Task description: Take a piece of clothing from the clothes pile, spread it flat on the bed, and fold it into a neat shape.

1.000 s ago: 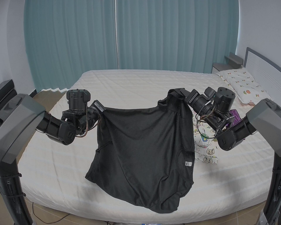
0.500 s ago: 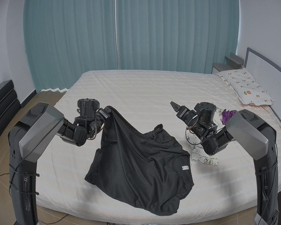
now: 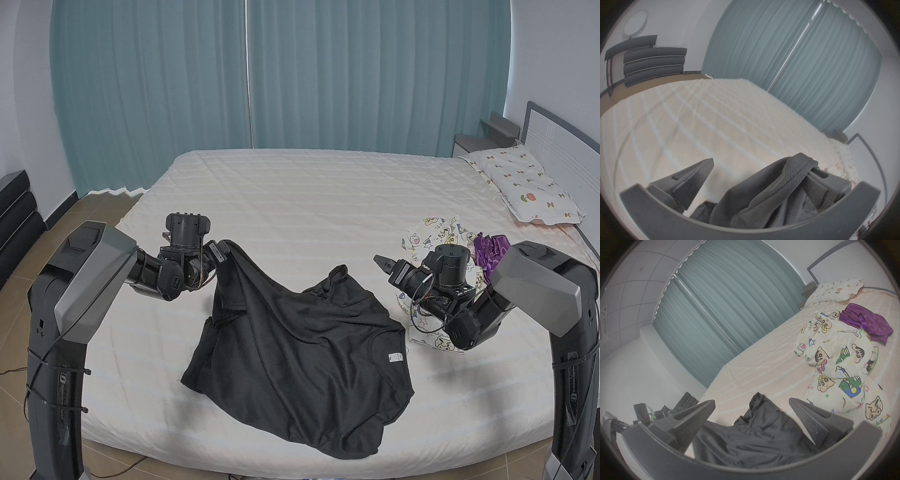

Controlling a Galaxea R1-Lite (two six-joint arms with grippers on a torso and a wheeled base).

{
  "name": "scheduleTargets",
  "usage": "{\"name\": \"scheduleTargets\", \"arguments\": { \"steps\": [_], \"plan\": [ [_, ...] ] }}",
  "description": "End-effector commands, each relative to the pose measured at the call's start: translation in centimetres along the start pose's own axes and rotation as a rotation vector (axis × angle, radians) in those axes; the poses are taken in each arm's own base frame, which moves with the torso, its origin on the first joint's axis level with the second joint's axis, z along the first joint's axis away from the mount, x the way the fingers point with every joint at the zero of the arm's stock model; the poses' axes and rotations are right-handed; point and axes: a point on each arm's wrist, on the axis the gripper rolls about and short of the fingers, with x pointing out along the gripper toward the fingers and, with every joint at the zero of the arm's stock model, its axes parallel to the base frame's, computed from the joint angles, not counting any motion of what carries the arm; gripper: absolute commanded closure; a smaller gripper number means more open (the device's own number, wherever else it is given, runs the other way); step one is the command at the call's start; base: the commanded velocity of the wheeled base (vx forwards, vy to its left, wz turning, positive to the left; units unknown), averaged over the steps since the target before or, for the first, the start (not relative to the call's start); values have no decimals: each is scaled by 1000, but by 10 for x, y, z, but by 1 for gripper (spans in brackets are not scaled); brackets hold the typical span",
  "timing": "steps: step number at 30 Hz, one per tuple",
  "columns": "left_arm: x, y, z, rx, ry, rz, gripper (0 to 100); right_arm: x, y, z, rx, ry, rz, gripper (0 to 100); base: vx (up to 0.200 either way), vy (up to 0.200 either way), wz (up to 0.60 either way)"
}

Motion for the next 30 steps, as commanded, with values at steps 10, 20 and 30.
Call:
{"name": "scheduleTargets", "arguments": {
  "steps": [10,20,30],
  "plan": [
    [-6,3,60,-126,103,-63,0,-46,-20,-15,6,122,-39,0,0,0,0],
    [-17,27,65,-184,451,-69,0,-70,-34,-33,-30,205,-61,0,0,0,0],
    [-17,40,82,-239,454,-95,0,-90,-42,-49,-49,292,-66,0,0,0,0]
  ]
}}
